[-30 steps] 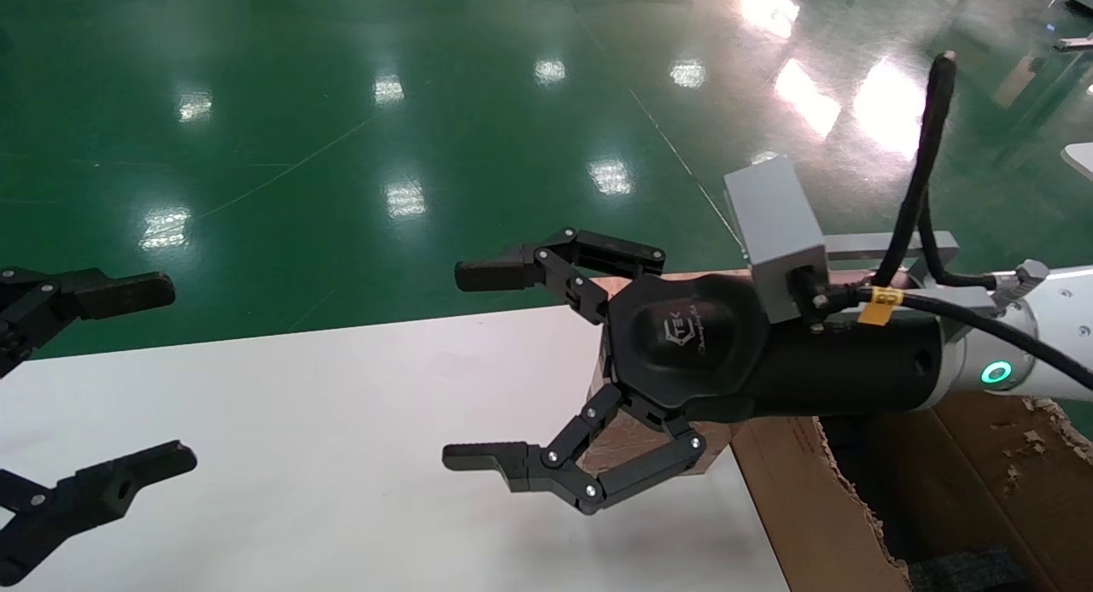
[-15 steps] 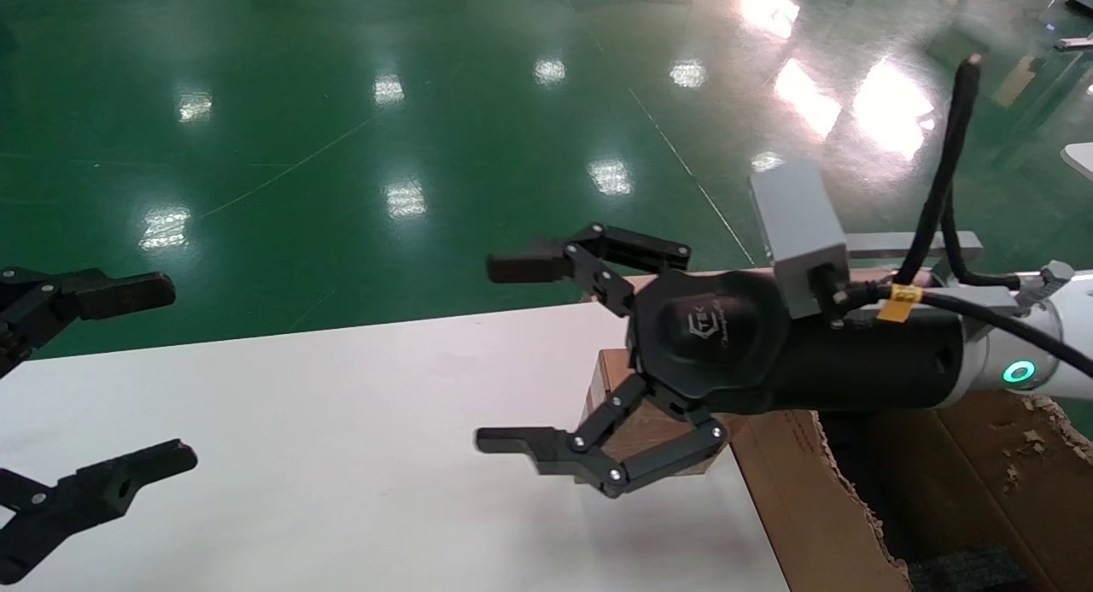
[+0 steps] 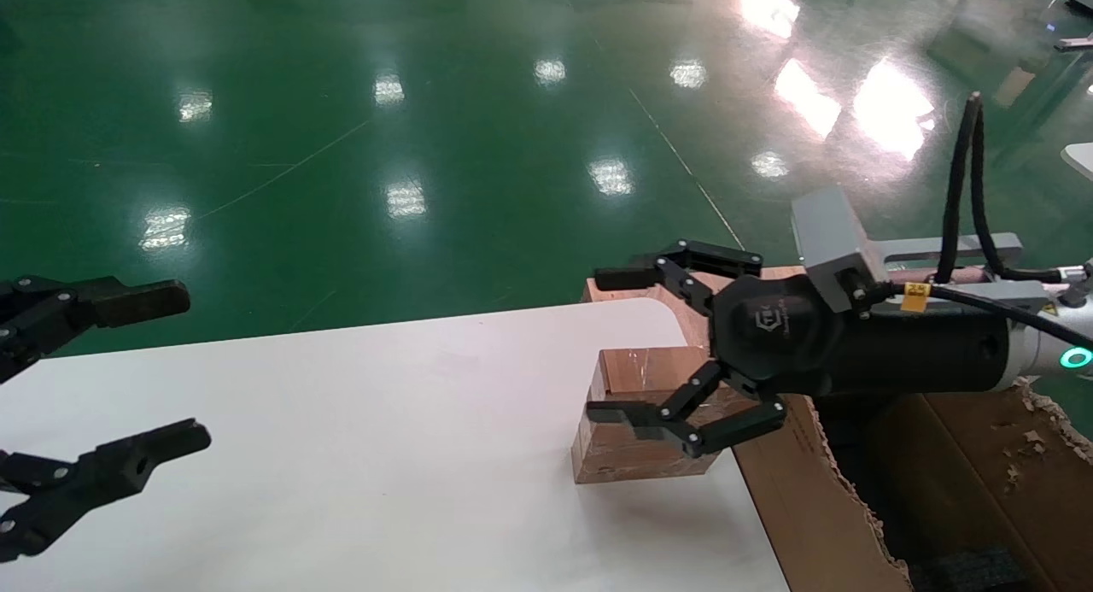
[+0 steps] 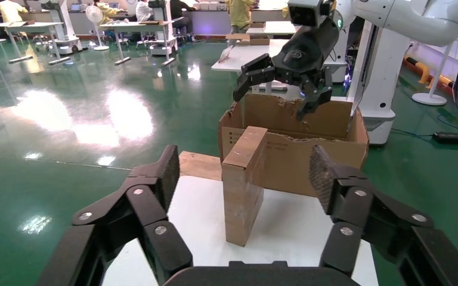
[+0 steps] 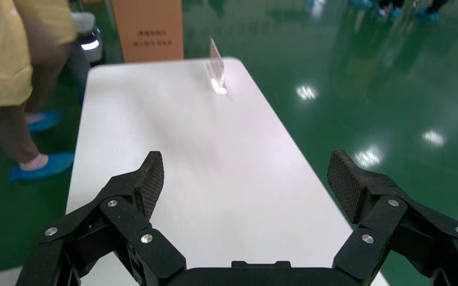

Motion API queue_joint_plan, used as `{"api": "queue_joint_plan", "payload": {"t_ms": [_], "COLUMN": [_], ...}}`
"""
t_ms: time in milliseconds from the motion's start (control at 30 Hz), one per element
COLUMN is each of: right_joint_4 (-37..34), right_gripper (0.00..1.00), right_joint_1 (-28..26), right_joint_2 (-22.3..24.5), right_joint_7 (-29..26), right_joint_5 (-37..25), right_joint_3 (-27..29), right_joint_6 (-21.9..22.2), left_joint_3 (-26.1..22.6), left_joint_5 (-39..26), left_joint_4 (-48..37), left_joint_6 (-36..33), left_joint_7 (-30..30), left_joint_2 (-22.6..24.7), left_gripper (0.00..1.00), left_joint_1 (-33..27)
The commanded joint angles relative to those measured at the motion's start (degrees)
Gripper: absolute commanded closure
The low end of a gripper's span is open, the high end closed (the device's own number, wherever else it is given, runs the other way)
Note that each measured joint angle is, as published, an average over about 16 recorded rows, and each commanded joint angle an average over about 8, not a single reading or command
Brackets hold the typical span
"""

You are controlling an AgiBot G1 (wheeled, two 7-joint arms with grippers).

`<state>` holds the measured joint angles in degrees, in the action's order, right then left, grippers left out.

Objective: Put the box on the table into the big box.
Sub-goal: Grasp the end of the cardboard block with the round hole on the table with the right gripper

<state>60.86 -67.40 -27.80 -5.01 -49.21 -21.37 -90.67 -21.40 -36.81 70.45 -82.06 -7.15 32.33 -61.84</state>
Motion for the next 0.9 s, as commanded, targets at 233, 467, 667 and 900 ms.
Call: {"api": "queue_joint_plan", "payload": {"t_ms": [233, 467, 667, 900], "right_joint_4": [-4.4, -9.6, -14.3, -18.8], "right_gripper": [0.00, 0.00, 0.00, 0.00], "right_joint_1": [-4.8, -11.3, -16.1, -19.7], "right_joint_2": [1.2, -0.2, -1.8, -3.3], "right_joint_7": [2.4, 6.1, 9.5, 13.2], "right_joint_5": [-4.1, -9.7, -13.3, -14.9], "right_joint_3": [-5.9, -11.4, -14.8, -19.4], "right_joint_6": [-0.4, 0.0, 0.0, -0.4], "left_joint_3": [0.0, 0.0, 0.0, 0.0], "left_joint_5": [0.0, 0.0, 0.0, 0.0], "left_joint_4": [0.0, 0.0, 0.0, 0.0], "left_joint_6": [0.0, 0.0, 0.0, 0.0], "left_joint_7": [0.0, 0.0, 0.0, 0.0], "left_joint_2": [0.0, 0.0, 0.0, 0.0], "left_gripper": [1.00, 1.00, 1.00, 1.00], "left_joint_1": [0.0, 0.0, 0.0, 0.0]}}
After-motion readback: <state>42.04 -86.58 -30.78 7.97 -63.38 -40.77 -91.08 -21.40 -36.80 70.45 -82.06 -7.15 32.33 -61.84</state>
